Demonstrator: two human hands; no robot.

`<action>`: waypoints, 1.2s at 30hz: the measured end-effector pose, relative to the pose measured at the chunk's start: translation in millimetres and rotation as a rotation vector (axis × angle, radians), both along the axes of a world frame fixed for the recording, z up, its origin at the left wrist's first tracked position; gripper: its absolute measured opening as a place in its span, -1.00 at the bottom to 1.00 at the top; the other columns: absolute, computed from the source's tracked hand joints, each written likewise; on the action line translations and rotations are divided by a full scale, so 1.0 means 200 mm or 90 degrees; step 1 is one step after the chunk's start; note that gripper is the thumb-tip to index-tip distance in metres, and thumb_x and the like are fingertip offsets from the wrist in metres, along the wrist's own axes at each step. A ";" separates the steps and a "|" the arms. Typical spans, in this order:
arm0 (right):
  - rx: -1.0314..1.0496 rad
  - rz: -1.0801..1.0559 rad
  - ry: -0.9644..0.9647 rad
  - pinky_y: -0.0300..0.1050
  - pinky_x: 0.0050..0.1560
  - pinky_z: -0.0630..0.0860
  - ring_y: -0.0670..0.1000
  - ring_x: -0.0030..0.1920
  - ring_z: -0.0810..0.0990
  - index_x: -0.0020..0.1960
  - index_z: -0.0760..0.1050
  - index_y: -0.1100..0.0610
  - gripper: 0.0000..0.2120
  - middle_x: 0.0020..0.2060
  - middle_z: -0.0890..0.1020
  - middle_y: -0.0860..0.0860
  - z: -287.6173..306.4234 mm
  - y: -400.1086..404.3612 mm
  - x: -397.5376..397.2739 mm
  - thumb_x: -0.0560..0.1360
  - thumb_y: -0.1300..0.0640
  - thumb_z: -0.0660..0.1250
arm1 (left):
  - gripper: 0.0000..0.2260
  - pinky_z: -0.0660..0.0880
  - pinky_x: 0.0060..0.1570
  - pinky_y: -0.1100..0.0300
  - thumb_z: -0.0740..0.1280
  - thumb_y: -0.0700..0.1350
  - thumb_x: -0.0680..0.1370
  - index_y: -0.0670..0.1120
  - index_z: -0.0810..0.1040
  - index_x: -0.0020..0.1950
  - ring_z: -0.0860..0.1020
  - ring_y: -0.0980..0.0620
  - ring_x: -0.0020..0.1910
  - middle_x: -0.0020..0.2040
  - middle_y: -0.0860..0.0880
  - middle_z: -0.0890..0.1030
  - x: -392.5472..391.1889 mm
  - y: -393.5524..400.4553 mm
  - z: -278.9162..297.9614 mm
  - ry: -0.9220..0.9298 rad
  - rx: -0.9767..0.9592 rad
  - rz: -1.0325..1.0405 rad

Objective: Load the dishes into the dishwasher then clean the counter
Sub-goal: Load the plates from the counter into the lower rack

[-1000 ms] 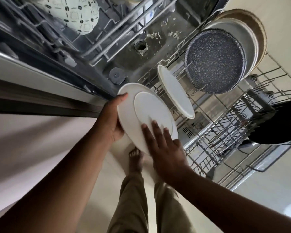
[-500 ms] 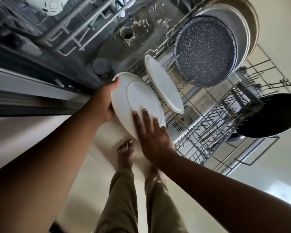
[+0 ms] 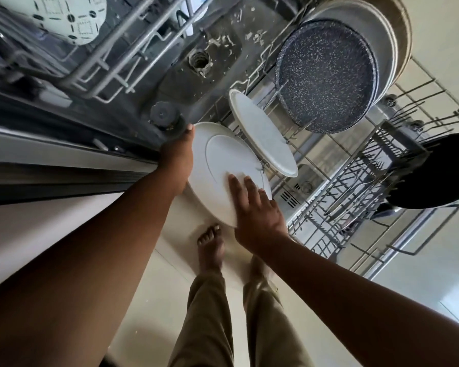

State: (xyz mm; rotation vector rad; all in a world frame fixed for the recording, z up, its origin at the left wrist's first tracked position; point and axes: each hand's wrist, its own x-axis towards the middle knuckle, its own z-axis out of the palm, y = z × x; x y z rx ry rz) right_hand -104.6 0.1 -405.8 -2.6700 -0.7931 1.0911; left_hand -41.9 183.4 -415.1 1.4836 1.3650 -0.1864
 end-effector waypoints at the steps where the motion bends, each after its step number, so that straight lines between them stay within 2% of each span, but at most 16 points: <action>1: -0.004 -0.010 0.004 0.18 0.43 0.18 0.28 0.51 0.08 0.54 -0.42 0.00 -0.05 0.57 -0.13 0.16 -0.01 0.00 0.00 0.51 -0.01 0.27 | -0.42 0.36 0.05 0.22 0.31 0.24 0.52 -0.18 0.47 0.33 0.50 -0.06 0.19 0.24 -0.10 0.54 -0.01 0.00 0.02 -0.001 -0.018 0.006; 3: -0.014 -0.032 0.015 0.16 0.43 0.18 0.25 0.51 0.09 0.54 -0.39 0.00 -0.01 0.57 -0.09 0.14 -0.02 -0.02 0.02 0.46 -0.12 0.30 | -0.27 0.42 0.23 0.10 0.34 0.39 0.37 -0.09 0.48 0.35 0.51 -0.09 0.23 0.29 -0.07 0.54 -0.03 0.02 0.04 -0.006 -0.113 0.039; 5: -0.014 -0.047 0.003 0.14 0.40 0.23 0.24 0.49 0.15 0.54 -0.34 0.02 0.01 0.55 -0.01 0.13 -0.03 -0.04 0.02 0.43 -0.22 0.30 | -0.16 0.42 0.30 -0.06 0.29 0.48 0.26 0.01 0.45 0.39 0.52 -0.09 0.25 0.32 -0.05 0.55 -0.07 0.04 0.03 -0.025 -0.232 0.048; 7: 0.001 -0.052 -0.017 0.14 0.39 0.28 0.21 0.47 0.21 0.55 -0.29 0.03 0.01 0.54 0.06 0.12 -0.03 -0.07 0.02 0.41 -0.29 0.30 | -0.33 0.45 0.26 -0.06 0.15 0.45 0.44 0.06 0.46 0.38 0.57 -0.07 0.22 0.24 -0.03 0.61 -0.14 0.04 0.06 -0.074 -0.285 0.009; 11: 0.012 -0.066 -0.016 0.11 0.39 0.33 0.15 0.46 0.27 0.56 -0.19 0.06 -0.03 0.52 0.15 0.07 -0.02 -0.13 0.01 0.43 -0.35 0.27 | -0.42 0.47 0.04 0.06 0.04 0.39 0.54 0.00 0.53 0.25 0.56 -0.05 0.10 0.10 -0.08 0.63 -0.32 0.03 0.05 -0.061 -0.303 0.049; 14: 0.010 -0.064 -0.021 0.11 0.37 0.35 0.14 0.44 0.30 0.56 -0.13 0.07 -0.08 0.50 0.21 0.06 -0.02 -0.16 0.00 0.45 -0.29 0.27 | -0.43 0.42 0.06 0.07 -0.03 0.37 0.57 -0.02 0.55 0.05 0.55 -0.01 0.01 0.00 -0.08 0.61 -0.43 0.04 0.04 0.001 -0.303 0.018; 16: -0.001 -0.054 -0.020 0.11 0.38 0.34 0.14 0.44 0.29 0.56 -0.13 0.07 -0.11 0.51 0.20 0.06 -0.01 -0.17 -0.01 0.47 -0.26 0.25 | -0.42 0.43 0.03 0.10 -0.06 0.34 0.59 -0.04 0.56 0.08 0.56 0.01 -0.04 0.02 -0.07 0.61 -0.49 0.02 0.06 0.028 -0.285 -0.026; 18: -0.009 -0.042 -0.027 0.11 0.38 0.33 0.14 0.44 0.28 0.56 -0.14 0.07 -0.15 0.51 0.19 0.07 0.00 -0.18 -0.01 0.49 -0.26 0.21 | -0.47 0.41 -0.13 0.18 -0.04 0.28 0.62 -0.07 0.54 0.15 0.55 0.05 -0.12 0.02 -0.08 0.60 -0.52 -0.01 0.09 0.046 -0.248 -0.059; 20: -0.016 -0.024 -0.026 0.11 0.40 0.29 0.15 0.45 0.25 0.57 -0.17 0.08 -0.18 0.52 0.16 0.09 0.03 -0.20 -0.02 0.53 -0.27 0.15 | -0.58 0.40 -0.20 0.17 0.02 0.19 0.65 -0.06 0.53 0.03 0.55 -0.01 -0.17 -0.06 -0.09 0.61 -0.53 -0.04 0.11 0.062 -0.193 -0.111; 22: -0.021 -0.007 -0.013 0.10 0.43 0.23 0.14 0.48 0.20 0.57 -0.19 0.07 -0.18 0.54 0.12 0.09 0.05 -0.22 -0.03 0.54 -0.29 0.12 | -0.68 0.46 -0.09 0.02 0.11 0.12 0.65 -0.04 0.52 -0.08 0.58 -0.19 -0.03 -0.03 -0.17 0.63 -0.56 -0.07 0.08 0.085 -0.060 -0.282; 25: -0.011 -0.006 -0.003 0.08 0.46 0.16 0.11 0.49 0.20 0.58 -0.16 0.04 -0.18 0.53 0.16 0.06 0.11 -0.29 -0.04 0.53 -0.35 0.10 | -0.80 0.39 -0.07 0.14 0.17 0.06 0.62 -0.01 0.51 -0.03 0.55 -0.14 0.12 0.10 -0.10 0.61 -0.61 -0.14 0.09 0.167 0.086 -0.593; 29: 0.002 -0.092 -0.002 0.03 0.42 0.24 0.06 0.44 0.30 0.54 0.01 0.00 -0.30 0.47 0.31 0.03 0.19 -0.43 -0.04 0.55 -0.34 0.08 | -0.48 0.42 0.23 0.07 0.19 0.28 0.52 -0.02 0.49 0.34 0.48 -0.06 0.28 0.32 -0.06 0.53 -0.60 -0.35 0.24 0.359 -0.082 -0.993; 31: -0.004 -0.151 -0.001 0.01 0.41 0.26 0.03 0.43 0.32 0.53 0.08 -0.03 -0.38 0.45 0.35 0.00 0.21 -0.52 -0.04 0.58 -0.30 0.07 | -0.41 0.35 0.31 0.01 0.21 0.31 0.52 -0.05 0.45 0.39 0.43 -0.08 0.35 0.38 -0.09 0.47 -0.53 -0.52 0.35 0.409 -0.173 -1.084; 32: -0.008 -0.179 -0.006 0.00 0.42 0.26 0.02 0.42 0.33 0.52 0.11 -0.04 -0.42 0.44 0.37 -0.01 0.22 -0.58 -0.04 0.59 -0.28 0.06 | -0.44 0.39 0.28 0.00 0.22 0.30 0.53 -0.05 0.48 0.35 0.48 -0.08 0.30 0.34 -0.11 0.51 -0.50 -0.61 0.40 0.388 -0.200 -1.075; 34: -0.011 -0.238 -0.032 -0.03 0.42 0.25 0.00 0.41 0.34 0.49 0.19 -0.06 -0.48 0.41 0.41 -0.03 0.23 -0.69 -0.03 0.60 -0.24 0.07 | -0.61 0.50 0.00 0.11 0.24 0.20 0.57 -0.08 0.56 0.15 0.60 -0.03 0.05 0.08 -0.09 0.63 -0.42 -0.78 0.48 0.213 -0.185 -1.008; 36: -0.014 -0.309 -0.059 -0.03 0.42 0.23 0.00 0.41 0.33 0.46 0.23 -0.07 -0.52 0.40 0.41 -0.04 0.24 -0.80 -0.02 0.60 -0.20 0.09 | -0.76 0.39 -0.26 0.24 0.23 0.12 0.60 -0.02 0.54 0.01 0.55 0.12 -0.18 -0.13 0.03 0.59 -0.32 -0.89 0.53 0.002 -0.039 -0.986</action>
